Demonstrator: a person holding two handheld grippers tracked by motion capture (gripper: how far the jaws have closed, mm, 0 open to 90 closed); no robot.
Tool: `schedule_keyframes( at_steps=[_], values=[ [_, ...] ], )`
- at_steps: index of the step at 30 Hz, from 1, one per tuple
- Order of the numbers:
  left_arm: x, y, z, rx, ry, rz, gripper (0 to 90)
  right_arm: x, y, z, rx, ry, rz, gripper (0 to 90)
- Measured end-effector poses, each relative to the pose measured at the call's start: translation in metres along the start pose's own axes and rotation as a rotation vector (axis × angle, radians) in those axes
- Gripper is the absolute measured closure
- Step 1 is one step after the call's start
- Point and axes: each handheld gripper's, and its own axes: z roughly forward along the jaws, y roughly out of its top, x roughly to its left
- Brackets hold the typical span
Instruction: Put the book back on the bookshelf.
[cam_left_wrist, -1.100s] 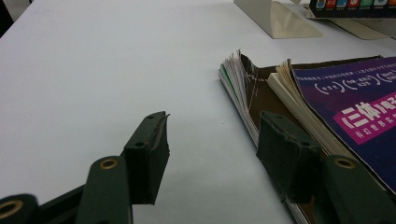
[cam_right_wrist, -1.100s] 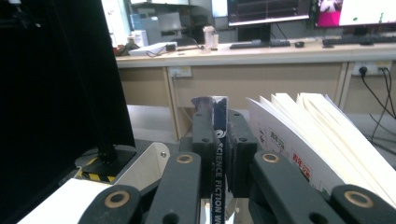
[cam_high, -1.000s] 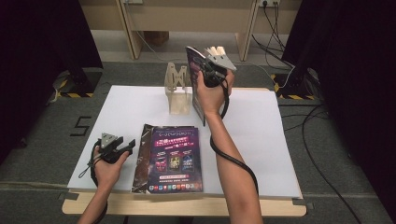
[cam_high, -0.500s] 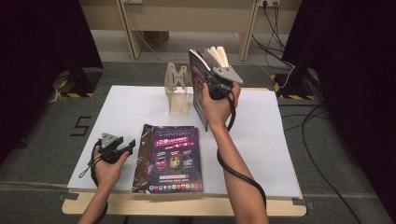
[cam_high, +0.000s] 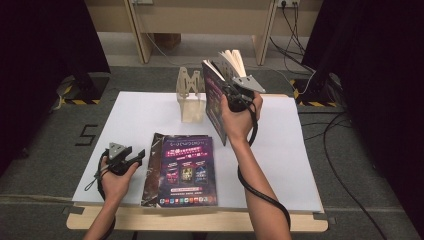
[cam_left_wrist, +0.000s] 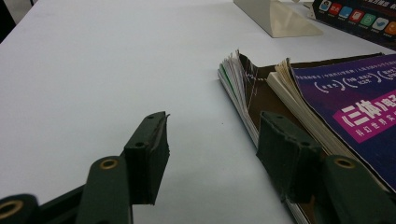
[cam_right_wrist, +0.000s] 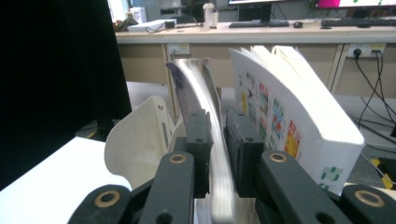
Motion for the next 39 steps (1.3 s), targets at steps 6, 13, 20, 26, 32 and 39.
schedule_keyframes(
  at_steps=[6,13,20,26,32,39],
  values=[
    [0.0,0.0,0.0,-0.002,0.0,-0.002,42.2,-0.001,-0.001,0.003,0.033,-0.003,-0.001,78.5],
    [0.0,0.0,0.0,0.001,-0.002,0.002,42.2,-0.003,-0.003,0.007,0.07,0.003,0.003,78.8],
    [0.0,0.0,0.0,0.001,-0.002,0.001,42.2,-0.005,-0.002,0.01,0.097,0.004,0.009,80.7],
    [0.0,0.0,0.0,0.001,-0.002,0.002,42.2,-0.005,-0.001,0.01,0.103,-0.007,-0.012,83.5],
    [0.0,0.0,0.0,0.002,-0.002,0.003,42.2,-0.005,0.0,0.01,0.109,-0.014,-0.032,84.4],
    [0.0,0.0,0.0,0.003,-0.002,-0.001,42.2,-0.003,0.0,0.012,0.086,-0.014,-0.026,84.7]
  ],
)
